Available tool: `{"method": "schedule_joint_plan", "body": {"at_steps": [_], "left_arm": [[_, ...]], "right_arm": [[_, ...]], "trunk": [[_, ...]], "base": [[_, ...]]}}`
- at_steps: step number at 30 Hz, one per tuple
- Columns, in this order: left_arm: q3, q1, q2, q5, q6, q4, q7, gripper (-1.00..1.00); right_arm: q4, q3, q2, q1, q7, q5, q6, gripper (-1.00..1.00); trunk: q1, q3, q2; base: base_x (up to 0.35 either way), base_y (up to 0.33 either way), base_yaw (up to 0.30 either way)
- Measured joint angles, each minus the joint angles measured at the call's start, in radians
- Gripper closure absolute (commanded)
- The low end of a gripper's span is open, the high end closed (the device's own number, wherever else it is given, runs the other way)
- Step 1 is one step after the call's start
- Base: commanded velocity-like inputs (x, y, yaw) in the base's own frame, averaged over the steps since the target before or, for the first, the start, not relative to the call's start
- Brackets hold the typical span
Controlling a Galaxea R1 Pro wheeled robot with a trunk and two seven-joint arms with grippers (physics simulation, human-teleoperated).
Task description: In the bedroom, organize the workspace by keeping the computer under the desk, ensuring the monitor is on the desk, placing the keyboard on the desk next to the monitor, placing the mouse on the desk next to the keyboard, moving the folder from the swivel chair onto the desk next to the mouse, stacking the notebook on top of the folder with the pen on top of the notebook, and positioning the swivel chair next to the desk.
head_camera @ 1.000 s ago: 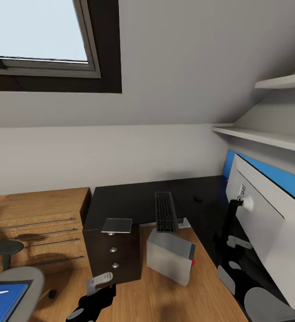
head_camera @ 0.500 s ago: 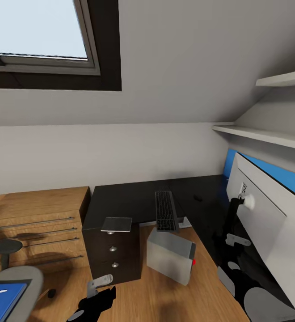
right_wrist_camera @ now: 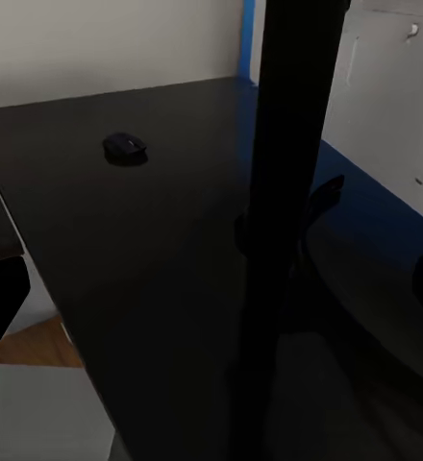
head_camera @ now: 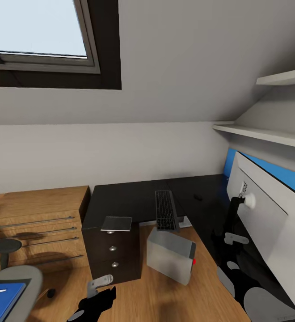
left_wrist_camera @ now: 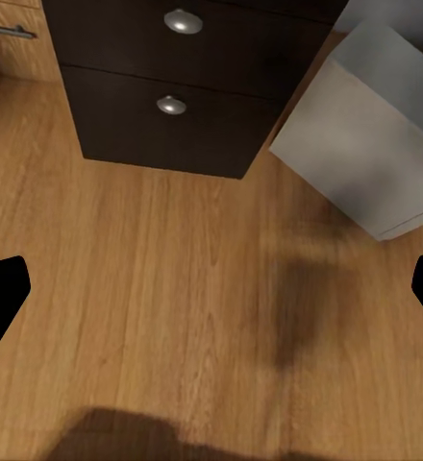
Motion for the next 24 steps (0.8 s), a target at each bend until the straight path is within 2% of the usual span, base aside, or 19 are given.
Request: {"method": "schedule_joint_plan", "body": {"at_steps": [9, 13, 15, 24], "left_arm": [[-0.001, 0.000, 0.000, -0.001, -0.001, 0.027, -0.003, -1.00], [-0.004, 0.000, 0.000, -0.002, -0.002, 0.044, -0.005, -1.00], [-0.021, 0.000, 0.000, -0.002, -0.001, 0.058, -0.003, -1.00], [-0.027, 0.000, 0.000, -0.003, -0.002, 0.069, 0.000, -1.00]], "right_arm": [[0.000, 0.000, 0.001, 0.000, -0.002, 0.001, -0.001, -1.00], [0.000, -0.001, 0.000, 0.000, -0.002, 0.001, 0.000, -1.00], [0.000, -0.002, 0.000, 0.000, -0.002, 0.001, 0.001, -1.00], [0.004, -0.001, -0.001, 0.000, -0.002, 0.001, 0.001, -1.00]], "trunk": [[0.000, 0.000, 0.000], [-0.001, 0.000, 0.000], [0.000, 0.000, 0.000], [0.000, 0.000, 0.000]], "base": [[0.000, 0.000, 0.000], [0.271, 0.000, 0.000], [0.040, 0.000, 0.000], [0.016, 0.000, 0.000]]}}
